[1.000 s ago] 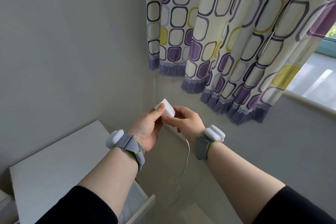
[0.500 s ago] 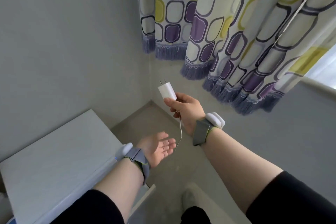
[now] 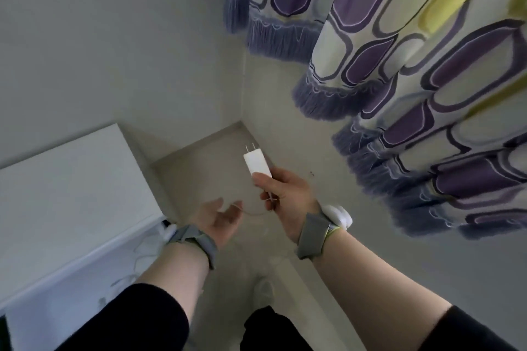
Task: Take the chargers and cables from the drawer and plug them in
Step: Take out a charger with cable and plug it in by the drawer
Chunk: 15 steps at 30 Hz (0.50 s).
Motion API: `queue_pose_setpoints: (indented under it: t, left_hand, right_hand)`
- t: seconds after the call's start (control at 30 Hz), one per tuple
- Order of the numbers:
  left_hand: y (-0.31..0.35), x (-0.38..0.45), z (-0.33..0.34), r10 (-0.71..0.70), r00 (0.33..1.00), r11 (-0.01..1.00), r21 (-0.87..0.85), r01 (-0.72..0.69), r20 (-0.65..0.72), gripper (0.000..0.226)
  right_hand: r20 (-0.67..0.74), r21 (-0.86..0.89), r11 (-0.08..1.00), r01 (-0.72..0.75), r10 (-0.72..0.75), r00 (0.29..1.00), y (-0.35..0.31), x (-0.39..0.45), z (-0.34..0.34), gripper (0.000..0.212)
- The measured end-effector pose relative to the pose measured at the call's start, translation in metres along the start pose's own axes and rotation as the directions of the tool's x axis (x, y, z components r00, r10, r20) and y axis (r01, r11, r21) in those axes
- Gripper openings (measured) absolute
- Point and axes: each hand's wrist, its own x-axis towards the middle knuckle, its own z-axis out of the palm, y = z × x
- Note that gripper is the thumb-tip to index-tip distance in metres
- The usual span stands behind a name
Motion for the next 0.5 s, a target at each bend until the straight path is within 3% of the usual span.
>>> queue_pose_setpoints:
  t: [0.17,0.3,0.37,0.5]
  left_hand:
    - [0.023,0.069,0.005,0.074,0.992,0.996,0.062,-0.068,-0.099,0.023]
    - [0.028,0.095,0.010,0.176,0.975,0.955,0.262,-0.136,-0.135,0.028]
    - [0.025,0.108,0.013,0.192,0.975,0.900,0.416,-0.128,-0.116,0.027]
    - [0.017,0.139,0.014,0.246,0.969,0.677,0.719,-0.161,-0.015,0.020]
  right_hand:
    - [-0.077,-0.002,0.986,-0.165,0.164,0.983,0.052,0.050,-0.038,0.038]
    - [-0.144,0.073,0.967,-0.244,0.253,0.957,0.086,0.067,-0.052,0.037]
    - [-0.175,0.107,0.956,-0.272,0.288,0.942,0.101,0.080,-0.057,0.039]
    - [-0.225,0.248,0.922,-0.299,0.355,0.907,0.128,0.106,-0.065,0.031]
